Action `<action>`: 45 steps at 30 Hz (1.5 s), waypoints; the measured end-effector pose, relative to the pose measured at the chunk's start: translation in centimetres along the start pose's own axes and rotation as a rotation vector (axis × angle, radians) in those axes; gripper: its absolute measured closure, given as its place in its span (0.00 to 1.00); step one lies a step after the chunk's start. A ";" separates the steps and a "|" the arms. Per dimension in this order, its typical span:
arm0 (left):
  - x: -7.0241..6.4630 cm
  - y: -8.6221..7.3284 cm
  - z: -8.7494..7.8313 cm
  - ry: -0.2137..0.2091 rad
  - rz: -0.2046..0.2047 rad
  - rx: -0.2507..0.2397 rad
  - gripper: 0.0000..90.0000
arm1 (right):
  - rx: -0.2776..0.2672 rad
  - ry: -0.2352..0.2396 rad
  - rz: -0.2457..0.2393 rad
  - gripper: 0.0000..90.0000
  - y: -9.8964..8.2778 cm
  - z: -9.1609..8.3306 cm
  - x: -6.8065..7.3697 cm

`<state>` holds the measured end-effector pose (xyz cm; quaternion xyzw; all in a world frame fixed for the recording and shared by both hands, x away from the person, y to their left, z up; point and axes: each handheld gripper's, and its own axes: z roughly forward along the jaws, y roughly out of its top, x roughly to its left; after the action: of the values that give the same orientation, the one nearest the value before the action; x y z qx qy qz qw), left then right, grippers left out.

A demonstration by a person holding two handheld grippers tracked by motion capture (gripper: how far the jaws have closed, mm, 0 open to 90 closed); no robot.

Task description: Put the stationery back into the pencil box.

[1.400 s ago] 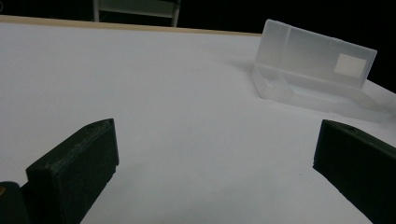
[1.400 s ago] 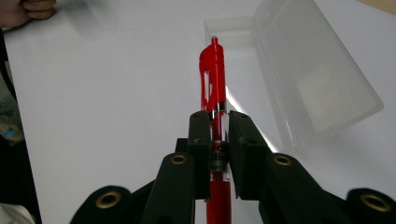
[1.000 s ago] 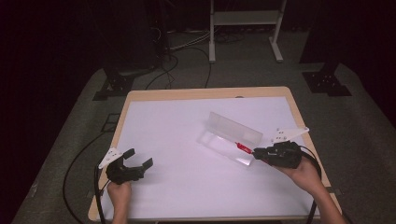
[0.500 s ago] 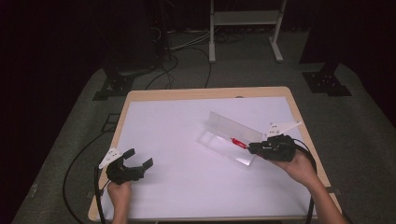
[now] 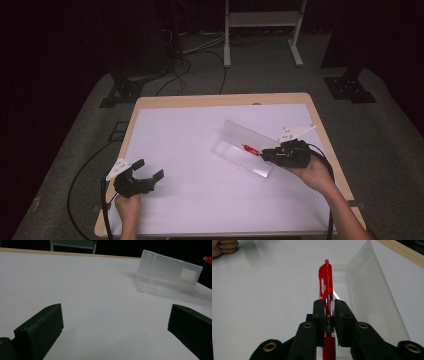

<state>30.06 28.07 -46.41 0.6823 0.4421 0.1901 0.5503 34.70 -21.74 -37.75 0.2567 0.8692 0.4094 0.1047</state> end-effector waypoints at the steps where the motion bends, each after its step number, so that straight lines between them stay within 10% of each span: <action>1: 0.0 0.0 0.0 0.000 0.000 0.000 0.00 | 0.000 0.001 -0.001 0.88 0.1 0.1 0.0; 45: 0.0 0.0 0.0 -0.002 -0.001 -0.003 0.00 | 0.051 0.019 -0.011 0.88 2.3 4.7 -1.2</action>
<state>30.06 28.07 -46.43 0.6814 0.4418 0.1896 0.5518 38.41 -18.11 -39.08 0.2507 0.8816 0.3890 0.0923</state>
